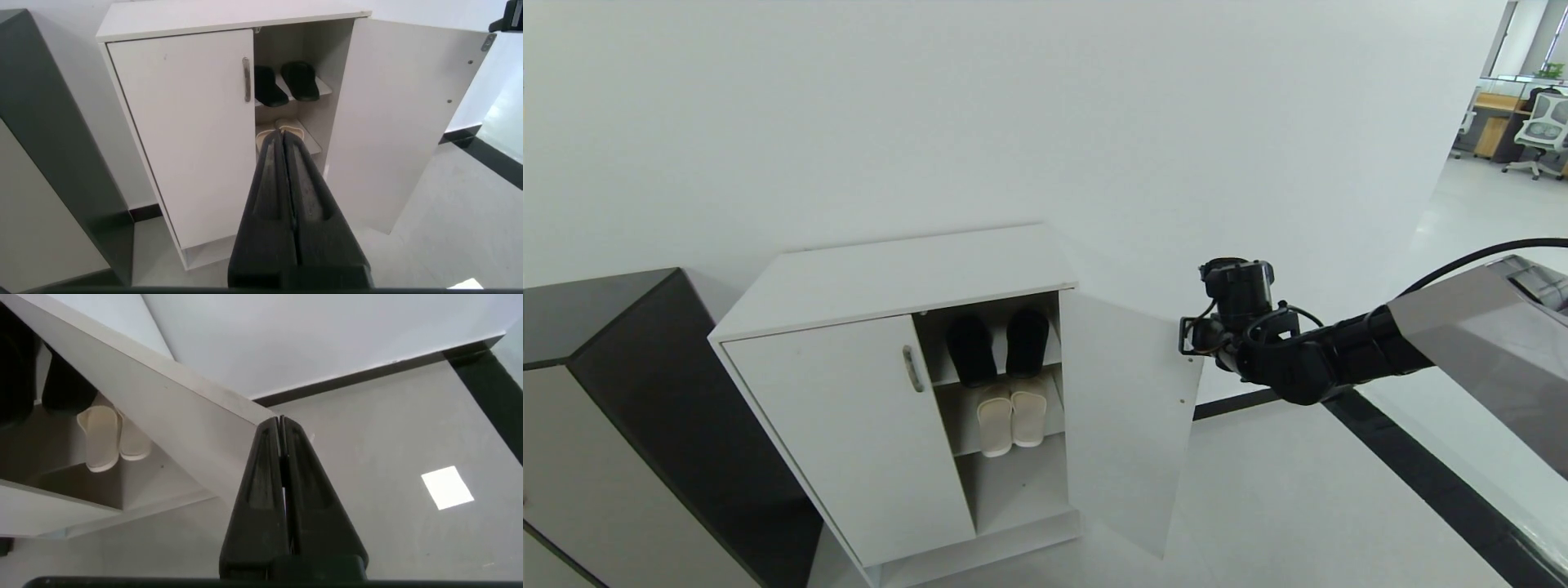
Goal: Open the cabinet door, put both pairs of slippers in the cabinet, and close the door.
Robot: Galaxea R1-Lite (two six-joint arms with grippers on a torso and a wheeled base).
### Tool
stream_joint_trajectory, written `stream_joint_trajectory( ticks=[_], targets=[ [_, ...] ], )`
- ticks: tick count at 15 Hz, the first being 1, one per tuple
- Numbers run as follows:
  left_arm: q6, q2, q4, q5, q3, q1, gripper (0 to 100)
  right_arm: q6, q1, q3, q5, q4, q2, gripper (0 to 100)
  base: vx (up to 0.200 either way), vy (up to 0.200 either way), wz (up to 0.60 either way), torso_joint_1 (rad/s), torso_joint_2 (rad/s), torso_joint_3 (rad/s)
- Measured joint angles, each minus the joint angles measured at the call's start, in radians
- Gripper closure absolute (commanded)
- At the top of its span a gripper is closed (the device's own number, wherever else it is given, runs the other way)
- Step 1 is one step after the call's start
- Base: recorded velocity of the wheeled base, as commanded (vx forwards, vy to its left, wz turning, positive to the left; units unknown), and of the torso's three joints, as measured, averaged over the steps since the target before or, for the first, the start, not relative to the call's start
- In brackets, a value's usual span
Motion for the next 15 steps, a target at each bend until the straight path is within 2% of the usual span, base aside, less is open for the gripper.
stream_joint_trajectory(
  ticks=[5,12,15],
  targets=[
    [0.000,0.000,0.000,0.000,0.000,0.000,100,-0.002,0.014,0.020,-0.012,0.003,-0.006,100,0.000,0.000,0.00,0.000,0.00,0.000],
    [0.000,0.000,0.000,0.000,0.000,0.000,100,-0.009,0.187,0.170,-0.064,-0.006,-0.141,100,0.000,0.000,0.00,0.000,0.00,0.000],
    [0.000,0.000,0.000,0.000,0.000,0.000,100,-0.007,0.143,0.146,-0.068,-0.007,-0.160,100,0.000,0.000,0.00,0.000,0.00,0.000]
  ],
)
